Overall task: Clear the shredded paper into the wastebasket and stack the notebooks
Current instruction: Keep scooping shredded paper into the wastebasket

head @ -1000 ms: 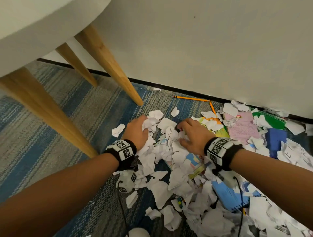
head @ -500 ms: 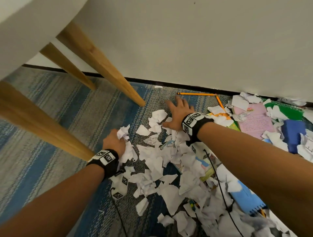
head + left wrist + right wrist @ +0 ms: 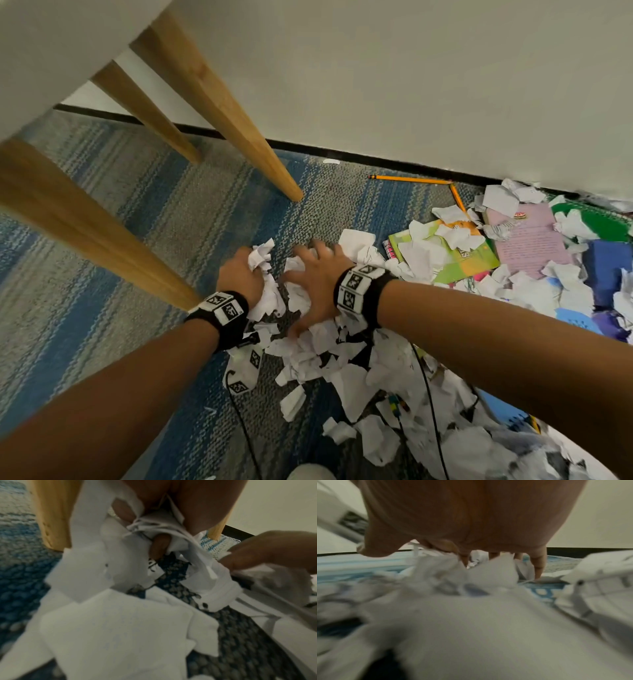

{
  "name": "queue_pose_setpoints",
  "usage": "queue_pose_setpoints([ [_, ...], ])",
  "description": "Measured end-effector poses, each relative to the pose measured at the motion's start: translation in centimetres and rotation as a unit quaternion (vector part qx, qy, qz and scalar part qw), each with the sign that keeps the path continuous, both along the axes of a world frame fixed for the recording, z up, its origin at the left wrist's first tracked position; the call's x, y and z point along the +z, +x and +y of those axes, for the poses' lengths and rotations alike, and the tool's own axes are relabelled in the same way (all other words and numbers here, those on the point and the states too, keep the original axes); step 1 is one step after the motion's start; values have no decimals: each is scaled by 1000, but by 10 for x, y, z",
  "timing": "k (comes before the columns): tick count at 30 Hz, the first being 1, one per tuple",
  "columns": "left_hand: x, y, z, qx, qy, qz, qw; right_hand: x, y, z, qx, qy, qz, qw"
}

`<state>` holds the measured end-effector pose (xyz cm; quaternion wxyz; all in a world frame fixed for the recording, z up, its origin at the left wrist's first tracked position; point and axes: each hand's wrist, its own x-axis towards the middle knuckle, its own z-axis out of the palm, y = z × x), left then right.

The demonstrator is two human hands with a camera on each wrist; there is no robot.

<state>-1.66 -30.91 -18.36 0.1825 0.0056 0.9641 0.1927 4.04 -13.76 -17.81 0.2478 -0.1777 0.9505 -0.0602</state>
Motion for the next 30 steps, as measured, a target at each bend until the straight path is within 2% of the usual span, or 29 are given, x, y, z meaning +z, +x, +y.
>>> queue_pose_setpoints([
  [4,4,3,3,18,5,-6,1000,5,40,-8,85,30,-32,995],
  [8,4,3,5,21,2,-5,1000,-1,74,-14,138,44,-2,990],
  [13,6,4,6,24,4,-9,1000,-4,87,-13,226,-20,0,974],
  [17,6,4,6,20,2,-4,1000,2,64,-9,205,-53,-62,975],
  [24,4,3,3,9,4,-9,1000,22,7,51,37,-105,40,993],
  [27,1,1,1,-1,5,-6,1000,34,18,48,55,-116,33,991],
  [30,0,2,1,-11,1,1,1000,37,56,16,152,-119,-3,981],
])
